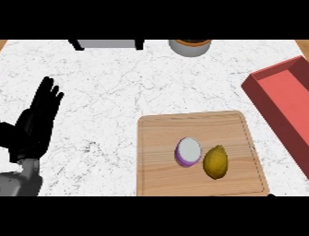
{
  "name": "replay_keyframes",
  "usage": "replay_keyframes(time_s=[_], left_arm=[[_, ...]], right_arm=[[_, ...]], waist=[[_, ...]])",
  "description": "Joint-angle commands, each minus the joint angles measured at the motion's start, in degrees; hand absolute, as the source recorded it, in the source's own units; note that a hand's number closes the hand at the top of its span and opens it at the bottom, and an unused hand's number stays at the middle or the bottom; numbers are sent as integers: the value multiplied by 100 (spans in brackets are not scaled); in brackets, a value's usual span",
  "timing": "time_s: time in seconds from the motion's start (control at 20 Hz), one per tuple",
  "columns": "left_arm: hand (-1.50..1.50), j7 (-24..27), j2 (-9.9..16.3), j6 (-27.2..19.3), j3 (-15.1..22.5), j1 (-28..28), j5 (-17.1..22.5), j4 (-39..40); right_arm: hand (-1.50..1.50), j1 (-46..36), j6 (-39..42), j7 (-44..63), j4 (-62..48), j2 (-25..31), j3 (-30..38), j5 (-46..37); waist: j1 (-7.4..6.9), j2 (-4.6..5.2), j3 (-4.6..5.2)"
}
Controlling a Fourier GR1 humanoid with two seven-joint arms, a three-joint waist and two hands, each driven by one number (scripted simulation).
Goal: Pick the can from the cutting board and place it in the cardboard box
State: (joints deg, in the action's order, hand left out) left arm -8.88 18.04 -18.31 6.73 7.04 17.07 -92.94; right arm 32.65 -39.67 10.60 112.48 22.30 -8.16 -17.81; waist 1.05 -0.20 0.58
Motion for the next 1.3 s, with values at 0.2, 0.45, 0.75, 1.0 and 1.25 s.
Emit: replay_keyframes(time_s=[0.2,0.45,0.75,1.0,1.25], left_arm=[[0,0,-157,4,179,43,-77,-60],[0,-43,-105,129,67,129,-20,-56],[0,-28,-124,286,-34,95,25,77],[0,191,-137,387,-127,-161,24,3],[0,79,-52,522,-266,-128,41,52]], right_arm=[[-150,818,1372,2601,2071,826,-959,-906],[-150,215,1952,4480,3434,715,-1448,-1638],[-150,-1946,2293,5991,2746,138,-1932,-2025],[-150,-2684,2780,6987,2424,-161,-2195,-2350],[-150,-3314,2930,7101,1773,-960,-2201,-2528]], waist=[[-165,81,-8],[-184,50,-28],[-209,41,-37],[-174,21,-35],[-147,20,-47]])
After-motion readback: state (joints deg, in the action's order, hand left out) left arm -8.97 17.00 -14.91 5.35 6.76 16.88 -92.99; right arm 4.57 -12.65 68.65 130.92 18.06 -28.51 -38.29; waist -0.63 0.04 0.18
